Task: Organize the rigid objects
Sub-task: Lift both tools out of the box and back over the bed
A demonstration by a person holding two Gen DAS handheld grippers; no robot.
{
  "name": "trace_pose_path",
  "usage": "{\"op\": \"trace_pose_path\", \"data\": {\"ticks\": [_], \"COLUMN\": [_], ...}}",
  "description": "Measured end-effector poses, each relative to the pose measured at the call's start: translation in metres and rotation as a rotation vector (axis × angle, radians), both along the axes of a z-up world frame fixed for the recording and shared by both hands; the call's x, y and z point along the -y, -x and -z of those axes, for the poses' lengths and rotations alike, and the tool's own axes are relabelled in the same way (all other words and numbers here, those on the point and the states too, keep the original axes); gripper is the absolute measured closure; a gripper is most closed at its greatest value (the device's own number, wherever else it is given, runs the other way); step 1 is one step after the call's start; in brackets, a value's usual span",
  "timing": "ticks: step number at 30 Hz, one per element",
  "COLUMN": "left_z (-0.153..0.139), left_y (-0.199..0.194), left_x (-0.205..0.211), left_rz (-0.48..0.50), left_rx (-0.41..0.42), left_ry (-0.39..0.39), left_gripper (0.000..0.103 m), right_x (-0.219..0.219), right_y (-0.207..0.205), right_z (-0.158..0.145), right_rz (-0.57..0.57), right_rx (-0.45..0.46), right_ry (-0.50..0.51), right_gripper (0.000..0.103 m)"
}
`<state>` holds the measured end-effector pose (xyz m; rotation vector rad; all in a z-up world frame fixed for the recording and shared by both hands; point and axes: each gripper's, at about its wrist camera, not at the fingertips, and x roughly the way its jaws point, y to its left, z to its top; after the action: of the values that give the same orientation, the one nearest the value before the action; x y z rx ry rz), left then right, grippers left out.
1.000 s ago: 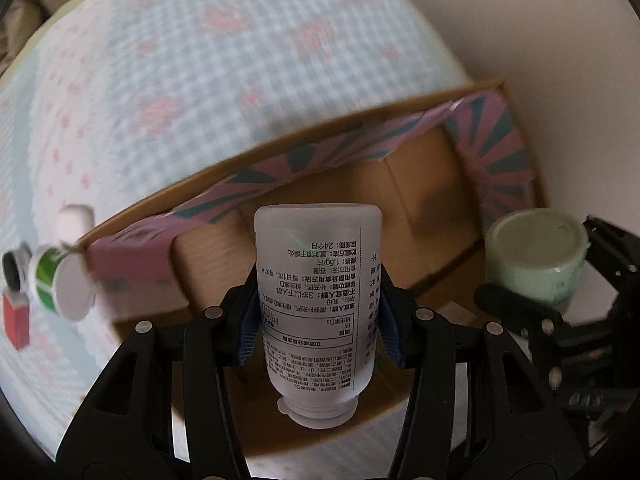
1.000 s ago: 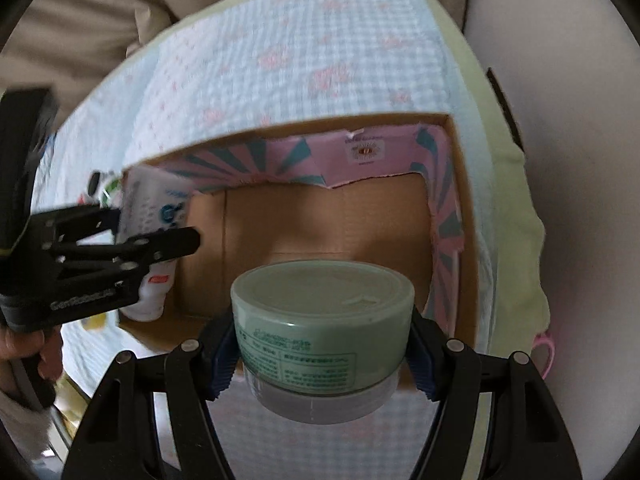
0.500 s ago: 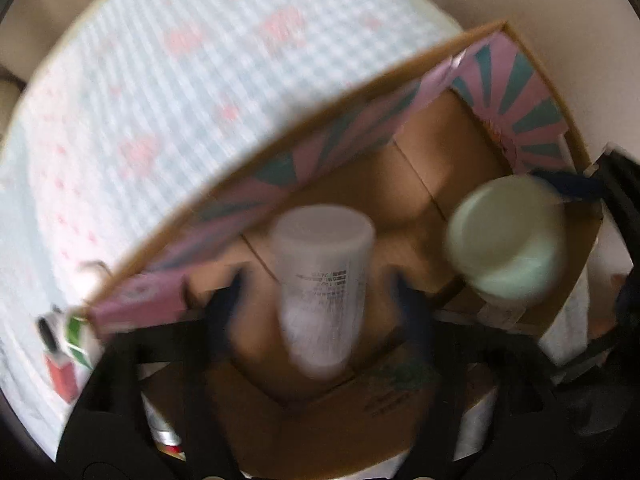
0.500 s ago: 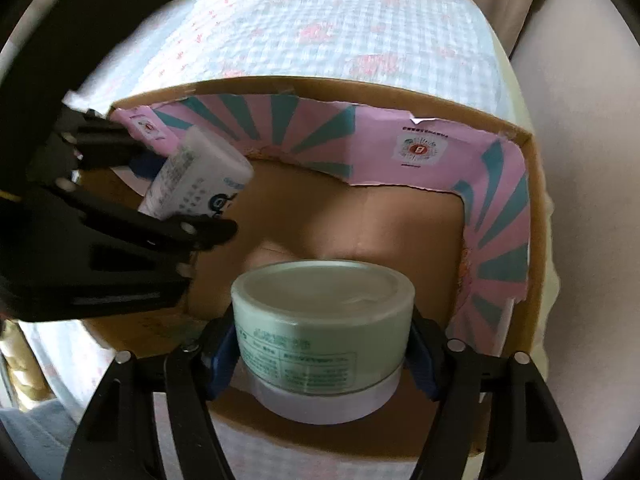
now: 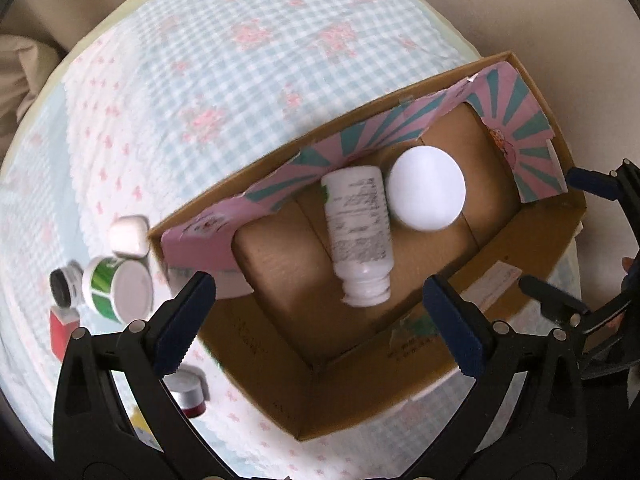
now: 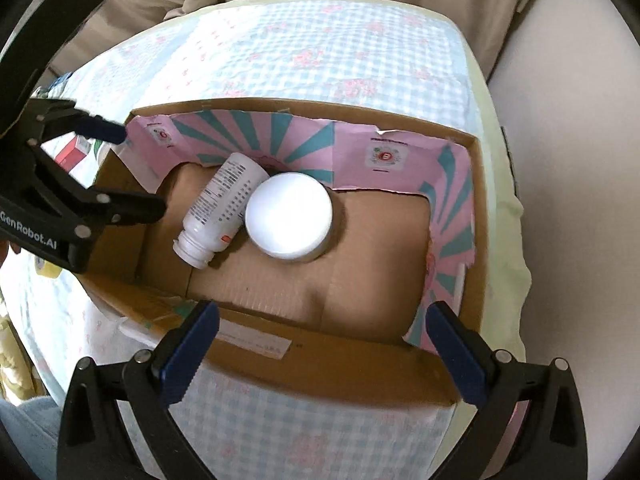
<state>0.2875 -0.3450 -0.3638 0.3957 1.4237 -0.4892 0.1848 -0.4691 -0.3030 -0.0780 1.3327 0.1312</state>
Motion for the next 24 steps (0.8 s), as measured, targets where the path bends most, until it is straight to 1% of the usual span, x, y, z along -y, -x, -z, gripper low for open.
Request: {"op": "trace_pose_path", "data": {"ticks": [3, 8, 10, 15, 17, 21, 24], "left_z": [-0.01, -0.044, -0.054, -0.093, -0.112, -0.146, -0.171], "left_y": [0.005, 0.023, 0.029, 0.049, 0.057, 0.071, 0.083], "left_x": [-0.002, -0.011, -0.013, -0.029, -0.039, -0.066, -0.095], "left_rz": [-0.006, -0.012, -0.013, -0.021, -0.034, -0.071, -0.097], "left_rx": [0.01, 0.045, 0.061, 0.116, 0.137, 0.173, 0.216], "left_ry": [0.005, 0.029, 0.041, 0.07, 0.088, 0.126, 0.145], "left_gripper": [0.0, 0.0, 0.0, 0.0, 0.0, 0.0, 0.0], "right_x": [0.003, 0.001, -0.004, -0.018, -0.025, -0.042, -0.061], "right_y": [0.003, 0.004, 0.008, 0.014, 0.019, 0.024, 0.026], "right_z": [-0.009, -0.026, -0.038, -0.06, -0.076, -0.105, -0.127], "right_rz": [0.022, 0.041, 0.042, 0.02, 0.008, -0.001, -0.002], "right_rx": [0.0, 0.014, 0.021, 0.045, 0.067, 0.109, 0.13], "right_ry": [0.006, 0.014, 0.022, 0.045, 0.052, 0.026, 0.024], "right_gripper": [0.0, 0.0, 0.0, 0.0, 0.0, 0.0, 0.0]}}
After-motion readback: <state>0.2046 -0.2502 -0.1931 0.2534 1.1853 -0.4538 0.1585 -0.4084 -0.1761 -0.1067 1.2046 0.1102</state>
